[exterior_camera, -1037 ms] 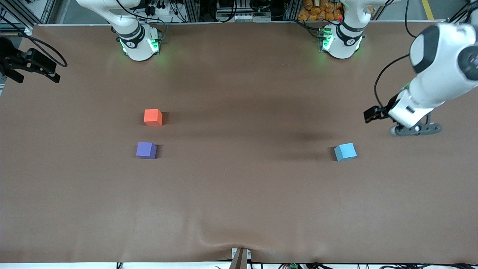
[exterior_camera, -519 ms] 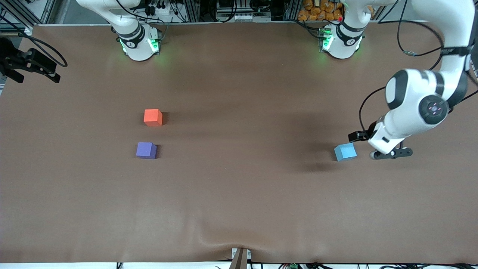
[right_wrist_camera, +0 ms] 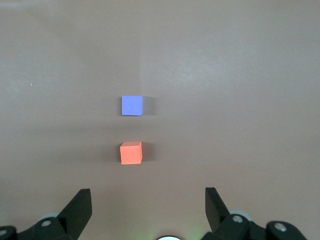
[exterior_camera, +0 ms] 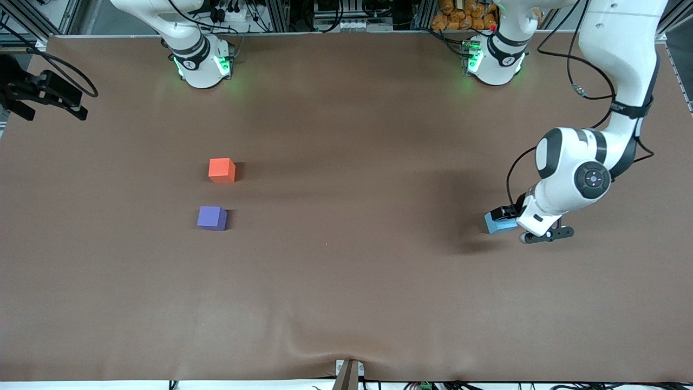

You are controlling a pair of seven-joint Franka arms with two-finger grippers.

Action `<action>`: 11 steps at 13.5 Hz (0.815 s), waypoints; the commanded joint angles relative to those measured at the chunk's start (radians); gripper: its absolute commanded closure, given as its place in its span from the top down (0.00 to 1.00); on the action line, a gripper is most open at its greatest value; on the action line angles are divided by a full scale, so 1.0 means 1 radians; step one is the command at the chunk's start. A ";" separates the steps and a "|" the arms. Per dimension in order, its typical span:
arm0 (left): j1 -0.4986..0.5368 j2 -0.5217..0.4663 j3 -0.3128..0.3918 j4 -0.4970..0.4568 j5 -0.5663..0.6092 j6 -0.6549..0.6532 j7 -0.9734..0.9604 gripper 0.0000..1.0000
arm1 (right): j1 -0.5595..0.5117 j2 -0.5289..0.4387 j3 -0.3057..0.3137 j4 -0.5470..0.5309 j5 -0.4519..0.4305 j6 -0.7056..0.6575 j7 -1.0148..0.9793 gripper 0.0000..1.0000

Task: Place blue block between orange and purple blocks
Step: 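Lower the left gripper onto the light blue block and grasp it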

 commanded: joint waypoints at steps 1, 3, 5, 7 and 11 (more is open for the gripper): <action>0.006 0.017 -0.005 -0.007 0.020 0.032 -0.022 1.00 | -0.014 0.008 0.013 0.019 -0.009 -0.015 -0.007 1.00; 0.006 0.042 -0.005 -0.009 0.020 0.064 -0.022 1.00 | -0.012 0.008 0.013 0.019 -0.009 -0.015 -0.006 1.00; 0.005 0.065 -0.005 -0.007 0.018 0.101 -0.022 1.00 | -0.012 0.008 0.013 0.019 -0.008 -0.015 -0.006 1.00; 0.006 0.083 -0.005 -0.007 0.018 0.127 -0.022 0.97 | -0.012 0.006 0.013 0.019 -0.009 -0.015 -0.006 1.00; -0.006 0.076 -0.006 -0.007 0.018 0.125 -0.045 0.42 | -0.012 0.008 0.014 0.019 -0.008 -0.015 -0.006 1.00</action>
